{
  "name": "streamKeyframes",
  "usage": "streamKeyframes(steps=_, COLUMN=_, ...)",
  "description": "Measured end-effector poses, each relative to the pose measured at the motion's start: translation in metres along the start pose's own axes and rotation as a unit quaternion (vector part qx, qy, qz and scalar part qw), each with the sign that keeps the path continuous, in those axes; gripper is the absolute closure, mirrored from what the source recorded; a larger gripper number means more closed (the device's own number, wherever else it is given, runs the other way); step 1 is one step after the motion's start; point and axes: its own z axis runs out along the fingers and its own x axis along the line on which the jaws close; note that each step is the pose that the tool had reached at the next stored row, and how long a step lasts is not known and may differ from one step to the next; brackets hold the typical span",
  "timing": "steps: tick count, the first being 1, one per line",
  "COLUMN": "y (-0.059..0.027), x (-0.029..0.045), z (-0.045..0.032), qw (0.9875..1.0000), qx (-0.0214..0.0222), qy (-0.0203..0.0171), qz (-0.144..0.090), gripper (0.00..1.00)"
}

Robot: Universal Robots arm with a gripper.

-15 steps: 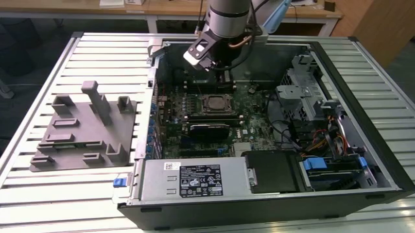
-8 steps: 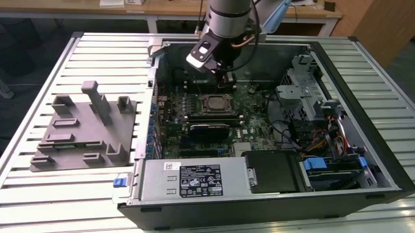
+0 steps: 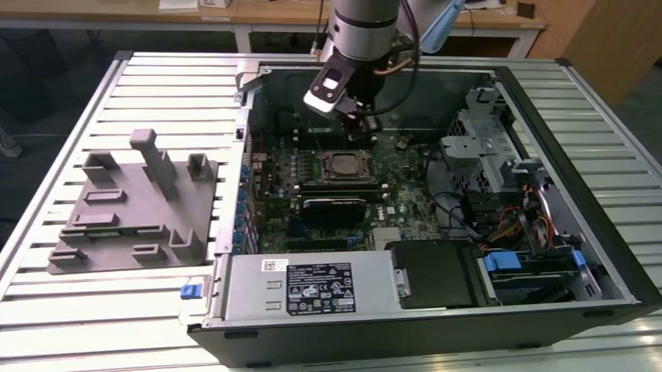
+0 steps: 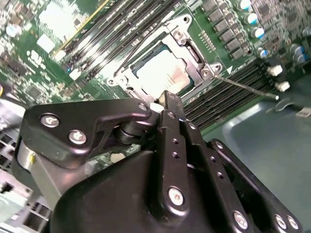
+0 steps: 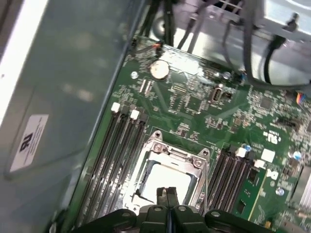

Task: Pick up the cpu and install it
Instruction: 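Install the first cpu locking lever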

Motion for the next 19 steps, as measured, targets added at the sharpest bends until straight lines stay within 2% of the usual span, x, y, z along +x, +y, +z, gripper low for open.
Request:
streamKeyframes(steps=6, y=-0.0005, x=-0.0003, z=0.0003, qw=0.999, qx=-0.0001, qy=0.0003, qz=-0.045, gripper=0.89)
streamKeyframes(steps=13, y=-0.0034, x=-0.0058, z=0.0002, qw=0.9983, qx=0.0, qy=0.0004, qz=-0.058, gripper=0.89)
streamKeyframes(steps=19, y=-0.0038, x=-0.0065, z=-0.0006, qw=0.998, qx=0.0, qy=0.0004, qz=-0.063, gripper=0.89)
